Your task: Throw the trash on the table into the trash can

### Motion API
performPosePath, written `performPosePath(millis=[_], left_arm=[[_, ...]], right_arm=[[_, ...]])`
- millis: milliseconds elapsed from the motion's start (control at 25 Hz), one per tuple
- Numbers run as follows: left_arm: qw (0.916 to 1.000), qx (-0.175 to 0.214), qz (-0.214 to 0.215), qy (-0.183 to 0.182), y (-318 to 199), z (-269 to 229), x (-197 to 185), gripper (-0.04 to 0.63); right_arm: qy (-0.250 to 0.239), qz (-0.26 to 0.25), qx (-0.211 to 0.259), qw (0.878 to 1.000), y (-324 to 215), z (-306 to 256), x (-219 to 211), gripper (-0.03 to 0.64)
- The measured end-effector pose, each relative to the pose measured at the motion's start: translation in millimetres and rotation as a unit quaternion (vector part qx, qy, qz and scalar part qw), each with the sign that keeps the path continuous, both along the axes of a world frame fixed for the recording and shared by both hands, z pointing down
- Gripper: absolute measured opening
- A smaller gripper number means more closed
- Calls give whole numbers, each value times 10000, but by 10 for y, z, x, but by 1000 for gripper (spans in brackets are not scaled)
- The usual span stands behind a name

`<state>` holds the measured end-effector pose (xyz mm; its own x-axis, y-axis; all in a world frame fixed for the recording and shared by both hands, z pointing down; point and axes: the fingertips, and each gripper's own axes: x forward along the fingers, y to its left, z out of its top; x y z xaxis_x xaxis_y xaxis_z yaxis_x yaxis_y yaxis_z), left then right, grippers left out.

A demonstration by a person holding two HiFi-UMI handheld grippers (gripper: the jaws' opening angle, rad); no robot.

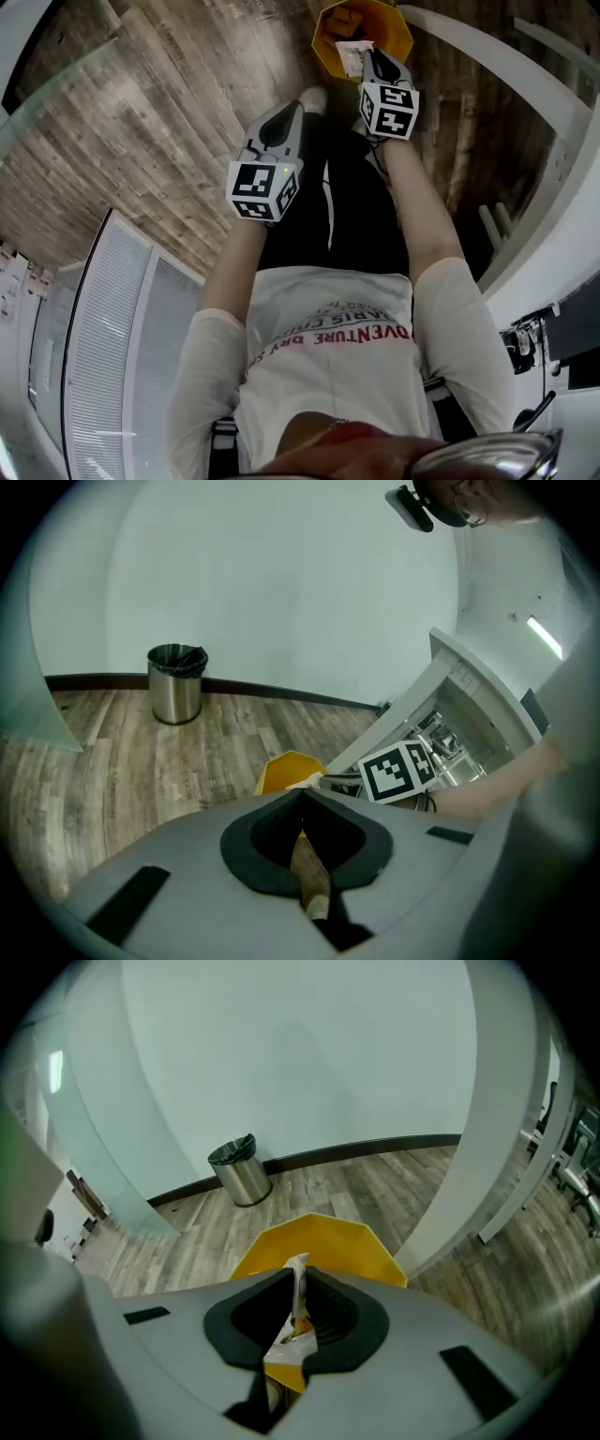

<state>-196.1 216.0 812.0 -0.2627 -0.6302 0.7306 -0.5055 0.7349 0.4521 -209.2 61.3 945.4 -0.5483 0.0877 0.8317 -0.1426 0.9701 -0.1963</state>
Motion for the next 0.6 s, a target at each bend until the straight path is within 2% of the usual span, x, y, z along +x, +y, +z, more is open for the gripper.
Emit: performPosePath(millis=[40, 120, 160, 480, 600], left_arm=[[10000, -32, -34, 8, 30, 38, 13, 23], [9998, -93, -164, -1, 89, 73, 3, 23], [9997, -113, -222, -10, 110, 71, -6, 23], [9996, -35, -187, -215, 19, -362, -113, 23], [9992, 114, -158, -362, -107, -740, -187, 23]], right_arm=[[30, 47, 7, 10000, -9, 53, 10, 36], [92, 88, -35, 9999, -9, 105, 22, 145], [110, 93, -51, 9999, -3, 95, 31, 166], [-110, 69, -78, 9999, 120, -636, 137, 164], [-303, 78, -33, 9995, 104, -1154, 124, 128]])
